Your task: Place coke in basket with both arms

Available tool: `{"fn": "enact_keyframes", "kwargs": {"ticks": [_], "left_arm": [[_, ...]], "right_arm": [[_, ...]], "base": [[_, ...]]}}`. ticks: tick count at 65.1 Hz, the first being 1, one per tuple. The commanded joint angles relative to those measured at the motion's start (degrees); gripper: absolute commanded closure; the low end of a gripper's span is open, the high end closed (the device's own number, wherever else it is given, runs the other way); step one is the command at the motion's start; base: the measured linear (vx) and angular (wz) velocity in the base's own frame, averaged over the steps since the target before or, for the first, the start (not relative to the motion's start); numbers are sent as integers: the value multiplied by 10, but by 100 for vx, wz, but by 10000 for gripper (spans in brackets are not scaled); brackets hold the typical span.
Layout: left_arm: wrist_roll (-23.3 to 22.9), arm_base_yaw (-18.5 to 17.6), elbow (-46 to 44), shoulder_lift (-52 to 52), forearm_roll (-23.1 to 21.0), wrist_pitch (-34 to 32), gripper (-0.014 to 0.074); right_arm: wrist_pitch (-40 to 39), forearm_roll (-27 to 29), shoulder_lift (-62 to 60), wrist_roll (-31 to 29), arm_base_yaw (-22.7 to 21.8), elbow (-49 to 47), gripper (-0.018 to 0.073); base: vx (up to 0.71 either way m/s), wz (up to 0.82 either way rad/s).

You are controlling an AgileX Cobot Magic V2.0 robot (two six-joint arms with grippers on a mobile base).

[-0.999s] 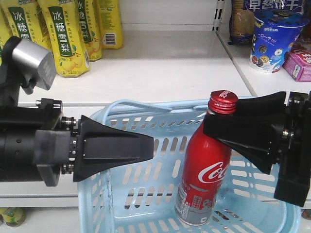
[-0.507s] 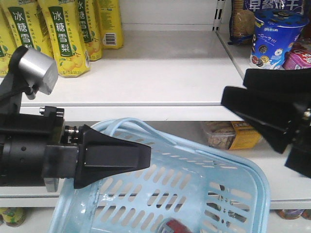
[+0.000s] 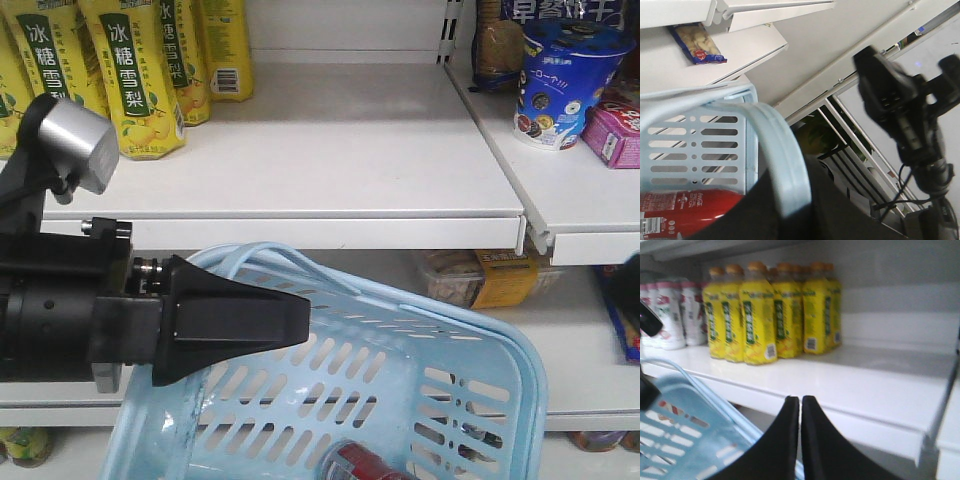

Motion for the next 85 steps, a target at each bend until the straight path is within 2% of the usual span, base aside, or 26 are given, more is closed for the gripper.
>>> {"fn": "enact_keyframes", "kwargs": {"ticks": [1, 12, 25, 85], "left_arm": [[-2, -2, -22, -15, -77, -13, 603], [-2, -2, -22, -15, -77, -13, 603], [-2, -2, -22, -15, -77, -13, 603], [-2, -2, -22, -15, -77, -13, 603]], "right_arm": [[57, -6, -43, 3, -2, 67, 564], [79, -6, -119, 33, -2, 184, 564], [79, -5, -150, 52, -2, 253, 564], [70, -6, -150, 53, -2, 258, 564]], "base": [[0, 0], [0, 0], [0, 0], [0, 0]]}}
